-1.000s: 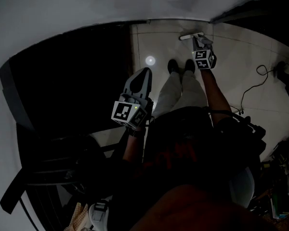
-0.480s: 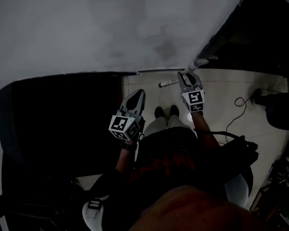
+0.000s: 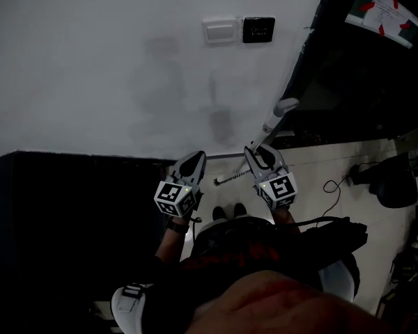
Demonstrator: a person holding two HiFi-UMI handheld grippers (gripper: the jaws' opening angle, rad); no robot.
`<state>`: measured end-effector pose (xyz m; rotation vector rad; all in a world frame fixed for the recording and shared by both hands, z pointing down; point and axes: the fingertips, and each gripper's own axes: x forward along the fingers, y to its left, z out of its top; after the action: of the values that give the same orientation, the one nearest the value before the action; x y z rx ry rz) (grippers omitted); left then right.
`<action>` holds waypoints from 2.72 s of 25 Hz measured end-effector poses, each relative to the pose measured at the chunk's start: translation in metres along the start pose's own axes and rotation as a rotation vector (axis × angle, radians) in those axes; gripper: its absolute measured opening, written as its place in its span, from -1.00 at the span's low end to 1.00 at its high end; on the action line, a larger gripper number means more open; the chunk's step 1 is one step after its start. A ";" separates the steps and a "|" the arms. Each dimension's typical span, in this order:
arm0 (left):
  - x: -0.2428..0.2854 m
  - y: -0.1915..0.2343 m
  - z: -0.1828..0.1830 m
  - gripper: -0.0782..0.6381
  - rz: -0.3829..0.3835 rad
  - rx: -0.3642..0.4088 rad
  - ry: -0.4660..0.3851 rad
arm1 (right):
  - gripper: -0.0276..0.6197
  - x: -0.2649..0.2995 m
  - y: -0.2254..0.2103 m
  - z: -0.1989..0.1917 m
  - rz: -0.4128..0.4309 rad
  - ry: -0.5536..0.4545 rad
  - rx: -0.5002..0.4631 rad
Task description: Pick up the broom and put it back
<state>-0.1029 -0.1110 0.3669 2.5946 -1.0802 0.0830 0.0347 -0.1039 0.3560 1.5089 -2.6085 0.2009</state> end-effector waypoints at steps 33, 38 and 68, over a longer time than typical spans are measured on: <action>-0.009 0.018 0.028 -0.77 0.002 0.087 -0.006 | -0.64 -0.047 0.042 0.052 0.149 -0.048 0.016; -0.001 0.028 0.031 -0.77 0.026 0.094 -0.014 | -0.63 -0.025 0.031 -0.004 0.136 0.098 0.060; -0.009 -0.010 -0.074 -0.77 0.093 -0.099 0.113 | -0.64 0.055 -0.030 -0.383 0.020 0.599 0.031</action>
<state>-0.0970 -0.0753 0.4323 2.4218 -1.1340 0.1903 0.0482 -0.0983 0.7440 1.1901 -2.1449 0.5941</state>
